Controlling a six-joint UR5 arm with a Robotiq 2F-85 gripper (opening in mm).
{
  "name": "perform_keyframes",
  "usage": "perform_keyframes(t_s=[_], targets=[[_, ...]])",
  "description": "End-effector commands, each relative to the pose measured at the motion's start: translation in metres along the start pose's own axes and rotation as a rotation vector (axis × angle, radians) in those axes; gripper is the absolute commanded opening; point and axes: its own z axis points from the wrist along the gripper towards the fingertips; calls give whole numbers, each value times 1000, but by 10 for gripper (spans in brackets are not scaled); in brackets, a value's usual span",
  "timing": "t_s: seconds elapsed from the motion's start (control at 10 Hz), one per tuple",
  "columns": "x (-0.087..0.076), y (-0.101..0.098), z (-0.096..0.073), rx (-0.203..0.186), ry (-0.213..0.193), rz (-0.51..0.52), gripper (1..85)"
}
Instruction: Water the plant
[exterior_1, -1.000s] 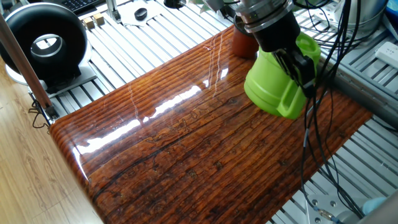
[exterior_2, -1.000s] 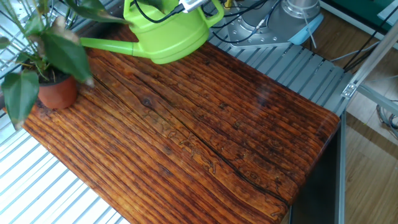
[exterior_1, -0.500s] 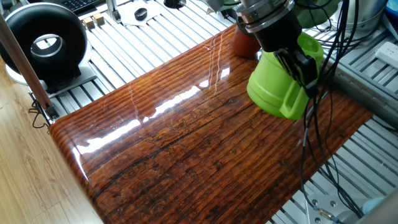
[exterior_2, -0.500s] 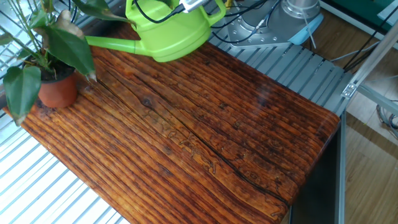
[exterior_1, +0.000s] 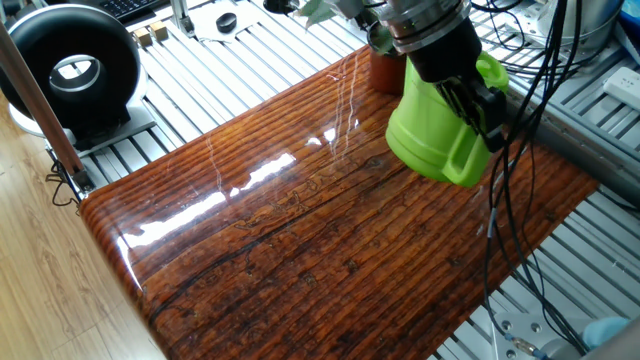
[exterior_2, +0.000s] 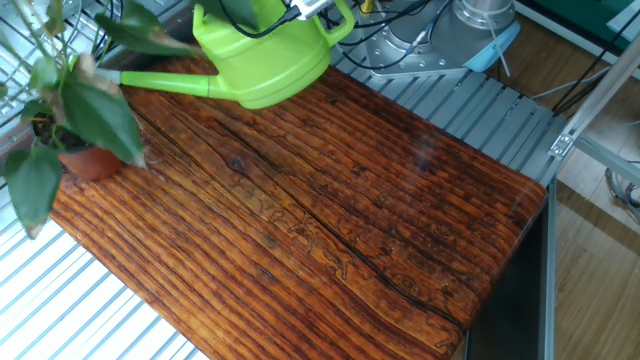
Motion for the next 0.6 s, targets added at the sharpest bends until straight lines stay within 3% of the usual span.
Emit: perform_keyframes(t_s=[0.0,0.5], targets=[[-7,-15,-1,60,-29,11,13],[-1,-14,-1,55,-5,44,13]])
